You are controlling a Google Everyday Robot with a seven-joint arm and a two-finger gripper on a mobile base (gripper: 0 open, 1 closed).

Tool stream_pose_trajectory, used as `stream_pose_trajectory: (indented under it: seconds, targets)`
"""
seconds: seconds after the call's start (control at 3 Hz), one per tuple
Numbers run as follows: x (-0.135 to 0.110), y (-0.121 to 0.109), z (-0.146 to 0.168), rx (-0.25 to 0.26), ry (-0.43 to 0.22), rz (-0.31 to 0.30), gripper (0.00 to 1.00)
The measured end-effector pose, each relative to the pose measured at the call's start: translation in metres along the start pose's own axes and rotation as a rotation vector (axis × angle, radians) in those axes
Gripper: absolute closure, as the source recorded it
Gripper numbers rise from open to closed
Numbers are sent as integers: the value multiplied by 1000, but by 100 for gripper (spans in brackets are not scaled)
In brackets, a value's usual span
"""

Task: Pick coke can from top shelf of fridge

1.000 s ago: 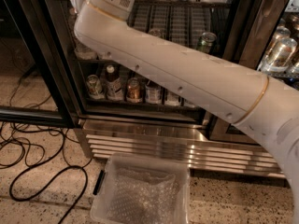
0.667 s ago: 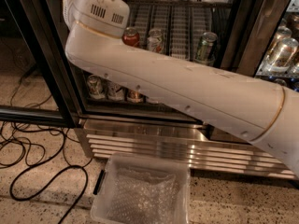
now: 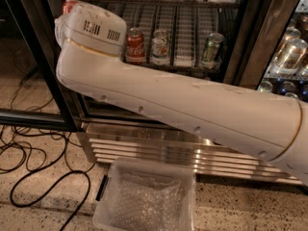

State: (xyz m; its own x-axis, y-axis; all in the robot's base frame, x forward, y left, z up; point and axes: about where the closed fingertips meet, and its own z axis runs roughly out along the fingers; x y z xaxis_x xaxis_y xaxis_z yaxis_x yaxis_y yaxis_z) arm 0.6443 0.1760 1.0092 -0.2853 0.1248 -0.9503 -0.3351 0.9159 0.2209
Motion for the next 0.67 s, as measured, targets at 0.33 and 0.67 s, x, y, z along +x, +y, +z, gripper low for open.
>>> stream_pose_trajectory:
  seconds: [0.33,0.67]
  targets:
    - [8,2,-6,-6,17,-6,100]
    - [38,9,-30,-6,88,41,100]
